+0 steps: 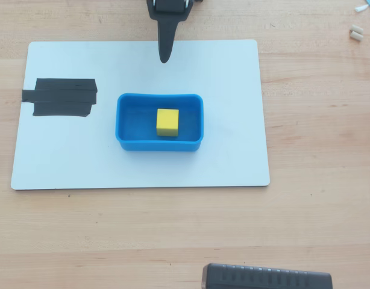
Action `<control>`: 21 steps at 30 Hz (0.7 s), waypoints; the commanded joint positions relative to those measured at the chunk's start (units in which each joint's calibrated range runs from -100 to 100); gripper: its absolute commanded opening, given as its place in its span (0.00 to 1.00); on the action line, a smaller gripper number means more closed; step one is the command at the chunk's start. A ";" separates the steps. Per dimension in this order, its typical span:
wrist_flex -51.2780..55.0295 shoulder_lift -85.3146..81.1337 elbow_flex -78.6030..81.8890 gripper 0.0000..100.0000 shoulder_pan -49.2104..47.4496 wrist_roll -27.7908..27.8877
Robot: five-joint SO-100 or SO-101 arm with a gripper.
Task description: Pick up yellow cube and drop it in the blue rectangular bin
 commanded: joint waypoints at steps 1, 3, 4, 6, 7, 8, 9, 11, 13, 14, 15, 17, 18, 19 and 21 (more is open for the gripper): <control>-0.90 -0.81 -0.26 0.00 -0.42 0.05; -0.90 -0.81 -0.26 0.00 -0.42 0.05; -0.90 -0.81 -0.26 0.00 -0.42 0.05; -0.90 -0.81 -0.26 0.00 -0.33 0.00; -0.90 -0.81 -0.26 0.00 -0.16 0.00; -0.90 -0.81 -0.26 0.00 -0.08 0.00; -0.90 -0.81 -0.26 0.00 0.09 -0.05; -0.90 -0.81 -0.26 0.00 0.44 -0.05; -0.98 -0.81 -0.26 0.00 1.64 -0.05; -0.98 -0.81 -0.26 0.00 1.90 -0.05; -0.98 -0.81 -0.26 0.00 1.90 -0.05; -0.98 -0.81 -0.26 0.00 1.72 0.05; -0.98 -0.81 -0.26 0.00 1.64 0.10; -0.98 -0.81 -0.26 0.00 1.64 0.10; -0.98 -0.81 -0.26 0.00 1.64 0.05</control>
